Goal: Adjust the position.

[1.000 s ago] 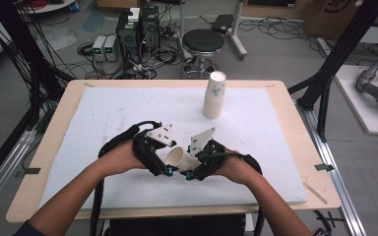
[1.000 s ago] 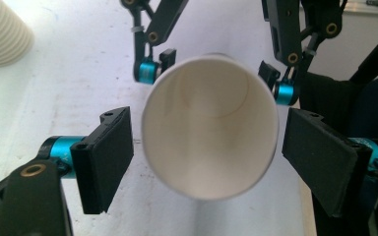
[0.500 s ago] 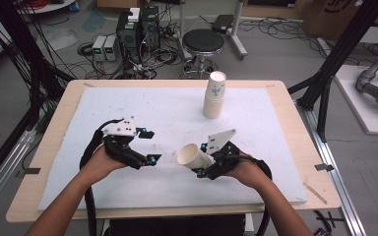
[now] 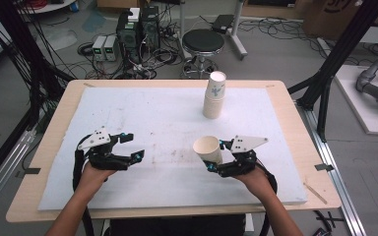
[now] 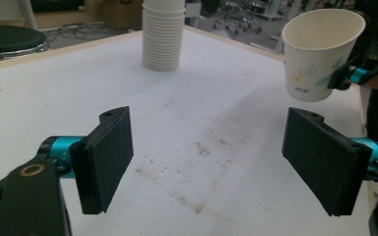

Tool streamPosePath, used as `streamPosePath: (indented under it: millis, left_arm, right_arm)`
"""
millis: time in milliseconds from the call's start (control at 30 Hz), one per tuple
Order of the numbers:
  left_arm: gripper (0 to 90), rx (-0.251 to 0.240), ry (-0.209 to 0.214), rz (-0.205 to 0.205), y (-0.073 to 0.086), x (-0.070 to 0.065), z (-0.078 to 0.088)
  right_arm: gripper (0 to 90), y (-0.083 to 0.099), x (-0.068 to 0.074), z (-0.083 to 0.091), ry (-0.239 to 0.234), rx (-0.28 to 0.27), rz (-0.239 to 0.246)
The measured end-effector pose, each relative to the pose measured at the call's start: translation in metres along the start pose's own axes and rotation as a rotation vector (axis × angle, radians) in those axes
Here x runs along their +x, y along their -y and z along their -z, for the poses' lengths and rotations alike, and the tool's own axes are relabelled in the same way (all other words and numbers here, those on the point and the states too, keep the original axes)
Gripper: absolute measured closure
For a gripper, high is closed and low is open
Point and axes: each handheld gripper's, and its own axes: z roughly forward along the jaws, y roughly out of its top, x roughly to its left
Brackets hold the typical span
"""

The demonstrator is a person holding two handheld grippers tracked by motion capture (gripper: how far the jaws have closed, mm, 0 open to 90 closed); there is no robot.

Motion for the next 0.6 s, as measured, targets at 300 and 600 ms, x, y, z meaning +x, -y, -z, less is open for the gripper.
streamPosePath:
  millis: [300,600]
  left_arm:
    - [19.7,-0.016,-0.021,0.019,0.012,0.004,0.0]
    - [20.1,-0.013,-0.046,0.003,0.017,0.007,0.003]
  right_arm:
    - [33.8,0.01,-0.003,0.008,0.084,-0.081,-0.045]
    - [33.9,0.016,-0.008,0.02,0.185,-0.137,-0.078]
